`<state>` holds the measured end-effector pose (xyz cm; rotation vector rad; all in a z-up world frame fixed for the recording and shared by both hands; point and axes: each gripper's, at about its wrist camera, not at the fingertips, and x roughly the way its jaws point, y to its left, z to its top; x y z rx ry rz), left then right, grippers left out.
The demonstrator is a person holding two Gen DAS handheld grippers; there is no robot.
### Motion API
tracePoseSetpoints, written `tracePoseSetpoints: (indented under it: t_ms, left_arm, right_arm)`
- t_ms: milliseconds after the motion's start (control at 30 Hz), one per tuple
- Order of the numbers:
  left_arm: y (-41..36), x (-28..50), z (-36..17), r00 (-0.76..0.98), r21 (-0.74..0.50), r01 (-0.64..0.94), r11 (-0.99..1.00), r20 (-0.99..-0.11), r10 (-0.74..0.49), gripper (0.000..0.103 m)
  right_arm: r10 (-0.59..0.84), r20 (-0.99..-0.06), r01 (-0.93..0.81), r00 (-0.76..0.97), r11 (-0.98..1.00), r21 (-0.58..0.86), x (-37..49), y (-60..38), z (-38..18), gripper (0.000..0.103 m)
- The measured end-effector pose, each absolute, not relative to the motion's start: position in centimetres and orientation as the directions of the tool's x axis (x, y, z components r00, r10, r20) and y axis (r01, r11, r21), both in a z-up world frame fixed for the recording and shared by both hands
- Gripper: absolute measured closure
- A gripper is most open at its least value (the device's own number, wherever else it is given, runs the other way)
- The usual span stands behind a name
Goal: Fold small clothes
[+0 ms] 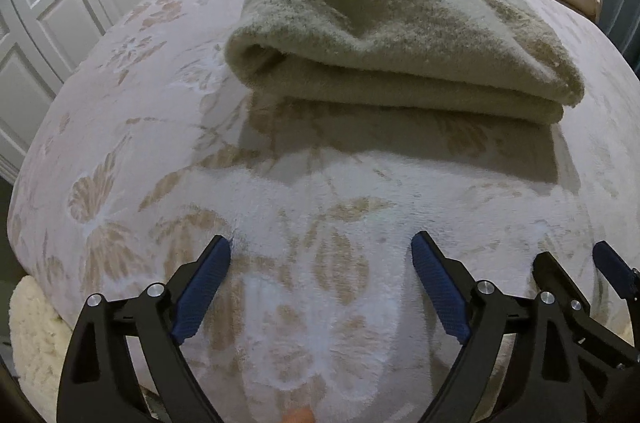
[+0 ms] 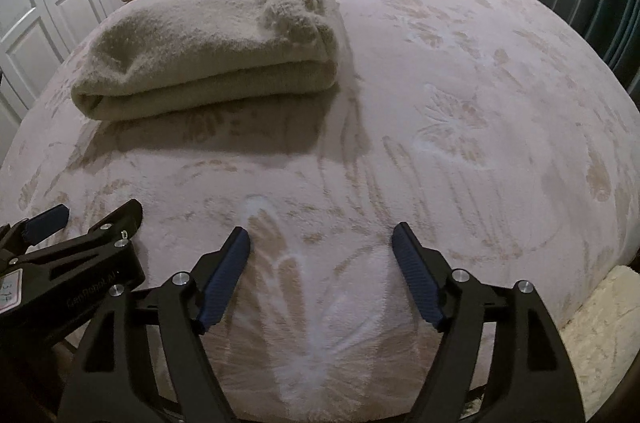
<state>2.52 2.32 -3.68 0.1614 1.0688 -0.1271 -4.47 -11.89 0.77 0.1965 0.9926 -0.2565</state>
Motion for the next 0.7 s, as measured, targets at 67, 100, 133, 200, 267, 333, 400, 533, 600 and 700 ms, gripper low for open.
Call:
tracePoseSetpoints:
  t_ms: [67,100,133,200,267,333,400,533,600,700]
  left_arm:
    - [2.2,2.3,-3.8,0.491,0.078,0.185,0.980,-0.871,-0.024,0.011]
    - [2.2,2.1,-3.9,0.500,0.079,0.185,0.980,-0.866,-0.025,0.011]
    - [2.2,2.0,-3.9,0.509,0.081,0.184,0.980,-0.860,-0.025,0.011]
    - [1.9,1.3,-4.0,0.525,0.089,0.181,0.979,-0.851,-0.020,0.011]
    - [1.8,0.9,-4.1,0.539,0.093,0.180,0.979,-0.842,-0.019,0.011]
    - [1.5,0.4,-4.1,0.551,0.096,0.177,0.979,-0.834,-0.018,0.011]
    - [1.5,0.1,-4.0,0.558,0.092,0.173,0.981,-0.830,-0.021,0.011]
    - [1.5,-0.5,-4.0,0.573,0.084,0.169,0.982,-0.819,-0.028,0.011]
    - [1.6,-0.6,-4.0,0.579,0.081,0.169,0.982,-0.815,-0.033,0.011]
    - [1.7,-0.5,-4.0,0.581,0.080,0.170,0.982,-0.813,-0.035,0.011]
  right_arm:
    - [-0.134,-0.834,0.301,0.535,0.953,0.040,-4.7,-11.8,0.6,0.028]
    - [-0.137,-0.830,0.301,0.541,0.953,0.040,-4.9,-11.7,0.5,0.027]
    - [-0.139,-0.823,0.303,0.551,0.952,0.042,-5.1,-11.6,0.4,0.026]
    - [-0.144,-0.806,0.301,0.574,0.953,0.044,-5.5,-11.6,0.1,0.026]
    - [-0.152,-0.787,0.302,0.598,0.952,0.046,-5.9,-11.6,-0.1,0.025]
    - [-0.157,-0.777,0.303,0.609,0.952,0.045,-6.1,-11.5,-0.2,0.025]
    - [-0.159,-0.777,0.302,0.609,0.952,0.042,-6.0,-11.7,-0.2,0.025]
    - [-0.161,-0.775,0.299,0.611,0.953,0.038,-5.8,-11.8,-0.2,0.025]
    - [-0.163,-0.773,0.299,0.614,0.954,0.036,-5.8,-11.8,-0.2,0.025]
    - [-0.164,-0.772,0.300,0.614,0.953,0.036,-5.8,-11.8,-0.1,0.024]
